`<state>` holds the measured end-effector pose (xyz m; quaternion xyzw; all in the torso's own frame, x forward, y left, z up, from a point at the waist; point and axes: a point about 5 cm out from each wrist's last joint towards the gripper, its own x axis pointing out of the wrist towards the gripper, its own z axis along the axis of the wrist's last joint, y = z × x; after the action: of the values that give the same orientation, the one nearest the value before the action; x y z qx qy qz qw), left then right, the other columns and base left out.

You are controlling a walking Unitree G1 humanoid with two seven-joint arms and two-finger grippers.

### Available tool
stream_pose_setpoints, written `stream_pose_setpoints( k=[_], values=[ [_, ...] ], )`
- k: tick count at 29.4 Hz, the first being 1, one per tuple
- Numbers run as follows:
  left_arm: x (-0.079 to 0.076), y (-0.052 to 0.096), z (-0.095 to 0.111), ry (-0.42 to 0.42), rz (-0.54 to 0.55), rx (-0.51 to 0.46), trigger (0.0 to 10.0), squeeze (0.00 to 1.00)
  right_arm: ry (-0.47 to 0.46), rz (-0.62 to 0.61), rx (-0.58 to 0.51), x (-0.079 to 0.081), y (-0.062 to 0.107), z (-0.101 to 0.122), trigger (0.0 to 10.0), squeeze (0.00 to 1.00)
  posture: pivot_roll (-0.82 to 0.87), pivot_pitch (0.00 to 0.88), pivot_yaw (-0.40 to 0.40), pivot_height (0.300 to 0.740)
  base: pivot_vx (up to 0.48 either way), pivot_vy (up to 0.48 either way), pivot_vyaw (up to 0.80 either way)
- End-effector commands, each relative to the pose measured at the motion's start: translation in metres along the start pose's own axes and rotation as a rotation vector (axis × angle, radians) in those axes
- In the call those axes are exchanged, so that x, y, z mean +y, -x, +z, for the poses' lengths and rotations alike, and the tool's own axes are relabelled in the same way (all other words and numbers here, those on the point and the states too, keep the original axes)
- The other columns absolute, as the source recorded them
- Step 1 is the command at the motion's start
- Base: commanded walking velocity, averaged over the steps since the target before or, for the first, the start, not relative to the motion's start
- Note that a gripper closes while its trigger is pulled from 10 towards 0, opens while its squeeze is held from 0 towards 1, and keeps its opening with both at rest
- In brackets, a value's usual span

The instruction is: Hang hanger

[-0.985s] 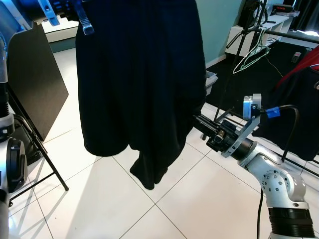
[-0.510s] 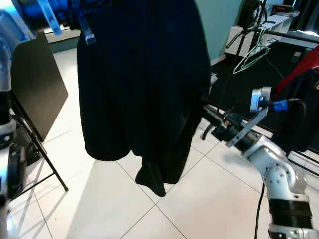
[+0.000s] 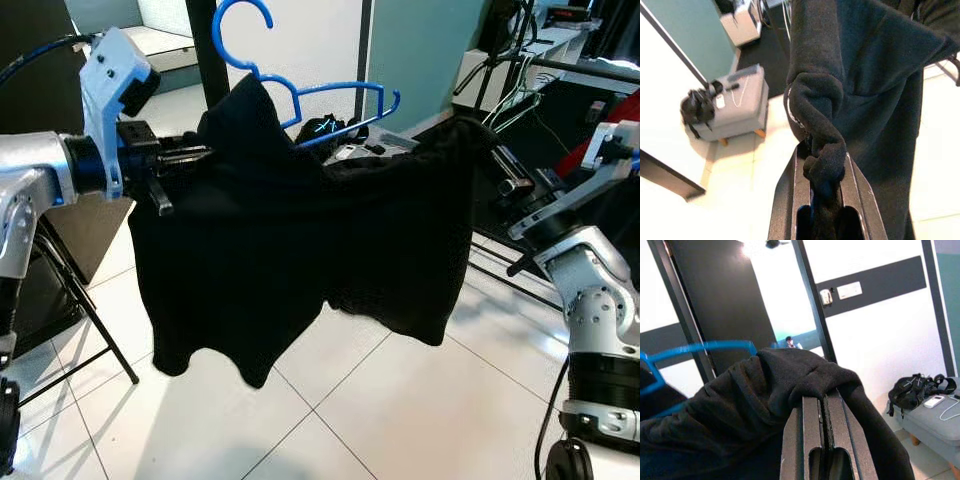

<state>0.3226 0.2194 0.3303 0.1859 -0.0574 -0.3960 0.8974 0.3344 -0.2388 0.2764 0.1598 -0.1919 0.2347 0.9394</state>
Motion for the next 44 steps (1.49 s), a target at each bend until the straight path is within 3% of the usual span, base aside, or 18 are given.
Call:
stream_pose_setpoints(
  k=[1, 7, 8, 12, 15, 25, 40, 44],
  values=[
    [-0.001, 0.006, 0.008, -0.006, 0.007, -0.046, 0.0, 0.00, 0.012, -0.016, -0.025, -0.003, 0.000, 0.005, 0.0, 0.00, 0.06, 0.007, 0.018, 0.735, 0.000, 0.000, 0.00],
    [-0.004, 0.008, 0.016, 0.004, -0.015, -0.111, 0.0, 0.00, 0.005, -0.023, -0.013, -0.004, 0.000, -0.001, 0.0, 0.00, 0.06, 0.009, 0.018, 0.735, 0.000, 0.000, 0.00],
    [-0.010, 0.010, 0.022, 0.025, -0.065, -0.165, 0.0, 0.00, 0.008, -0.036, -0.015, -0.007, 0.000, -0.001, 0.0, 0.00, 0.06, 0.009, 0.018, 0.735, 0.000, 0.000, 0.00],
    [-0.014, 0.013, 0.024, 0.047, -0.108, -0.196, 0.0, 0.00, 0.011, -0.046, -0.018, -0.009, 0.000, 0.000, 0.0, 0.00, 0.05, 0.009, 0.017, 0.735, 0.000, 0.000, 0.00],
    [-0.023, 0.017, 0.019, 0.056, -0.182, -0.146, 0.0, 0.00, 0.016, -0.053, -0.024, -0.011, 0.000, 0.003, 0.0, 0.00, 0.05, 0.009, 0.017, 0.735, 0.000, 0.000, 0.00],
    [-0.031, 0.018, -0.001, 0.041, -0.178, -0.024, 0.0, 0.00, 0.020, -0.041, -0.046, -0.010, -0.003, 0.010, 0.0, 0.00, 0.05, 0.009, 0.012, 0.735, 0.000, 0.000, 0.00],
    [-0.035, 0.018, -0.008, 0.050, -0.159, 0.009, 0.0, 0.00, 0.024, 0.006, -0.075, -0.005, -0.008, 0.019, 0.0, 0.00, 0.05, 0.007, 0.008, 0.735, 0.000, 0.000, 0.00],
    [-0.043, 0.012, -0.015, 0.060, -0.176, 0.025, 0.0, 0.00, 0.022, 0.056, -0.076, 0.005, -0.016, 0.019, 0.0, 0.00, 0.05, 0.004, 0.008, 0.735, 0.000, 0.000, 0.00]
  ],
)
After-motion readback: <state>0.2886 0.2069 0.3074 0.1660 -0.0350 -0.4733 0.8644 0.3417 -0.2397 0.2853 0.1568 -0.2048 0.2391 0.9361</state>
